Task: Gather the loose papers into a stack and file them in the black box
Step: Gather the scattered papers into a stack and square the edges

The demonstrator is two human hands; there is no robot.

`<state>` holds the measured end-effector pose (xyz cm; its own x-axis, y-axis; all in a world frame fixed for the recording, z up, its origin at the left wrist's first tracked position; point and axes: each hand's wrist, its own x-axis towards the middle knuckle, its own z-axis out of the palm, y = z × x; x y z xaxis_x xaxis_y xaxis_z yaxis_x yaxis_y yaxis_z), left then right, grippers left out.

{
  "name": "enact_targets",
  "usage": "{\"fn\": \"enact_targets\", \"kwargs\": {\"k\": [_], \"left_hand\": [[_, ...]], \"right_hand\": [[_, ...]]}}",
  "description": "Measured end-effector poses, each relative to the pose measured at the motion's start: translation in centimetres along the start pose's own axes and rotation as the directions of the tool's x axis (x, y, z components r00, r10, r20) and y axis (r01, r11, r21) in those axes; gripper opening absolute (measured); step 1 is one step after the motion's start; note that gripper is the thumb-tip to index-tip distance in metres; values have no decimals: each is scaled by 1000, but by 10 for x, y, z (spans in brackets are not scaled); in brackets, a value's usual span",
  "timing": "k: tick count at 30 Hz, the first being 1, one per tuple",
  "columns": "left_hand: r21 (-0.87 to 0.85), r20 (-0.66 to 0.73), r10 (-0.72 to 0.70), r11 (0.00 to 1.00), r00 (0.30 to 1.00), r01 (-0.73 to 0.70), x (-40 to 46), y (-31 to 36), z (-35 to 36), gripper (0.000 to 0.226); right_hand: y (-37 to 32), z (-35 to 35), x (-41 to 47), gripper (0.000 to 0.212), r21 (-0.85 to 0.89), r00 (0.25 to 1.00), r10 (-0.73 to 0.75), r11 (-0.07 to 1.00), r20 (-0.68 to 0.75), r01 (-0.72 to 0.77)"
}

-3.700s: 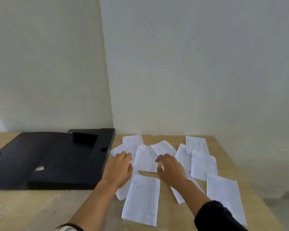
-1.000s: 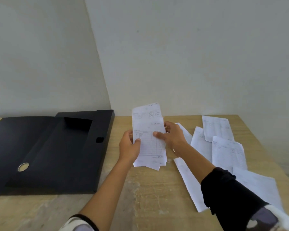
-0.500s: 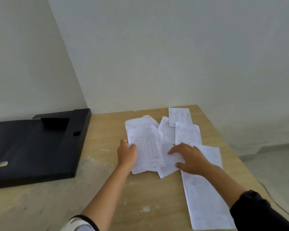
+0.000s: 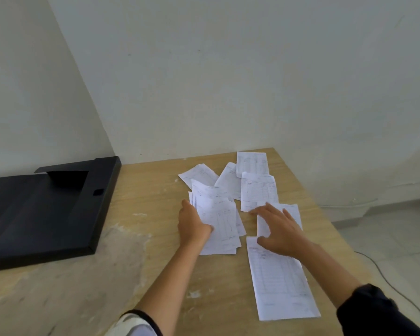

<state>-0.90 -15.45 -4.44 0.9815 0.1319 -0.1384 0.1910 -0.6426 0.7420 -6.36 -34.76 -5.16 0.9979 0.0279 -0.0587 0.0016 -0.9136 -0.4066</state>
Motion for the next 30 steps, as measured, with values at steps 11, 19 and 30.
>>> {"fn": "enact_targets", "kwargs": {"k": [11, 19, 30], "left_hand": [[-469, 31, -170, 868, 985, 164, 13, 0, -34, 23], [-504, 168, -144, 837, 975, 211, 4, 5, -24, 31], [-368, 152, 99, 929, 983, -37, -17, 14, 26, 33]], "right_hand": [[5, 13, 21, 54, 187, 995, -7, 982, -104, 26], [9, 6, 18, 40, 84, 961, 89, 994, -263, -69], [4, 3, 20, 72, 366, 867, 443, 864, -230, -345]]}}
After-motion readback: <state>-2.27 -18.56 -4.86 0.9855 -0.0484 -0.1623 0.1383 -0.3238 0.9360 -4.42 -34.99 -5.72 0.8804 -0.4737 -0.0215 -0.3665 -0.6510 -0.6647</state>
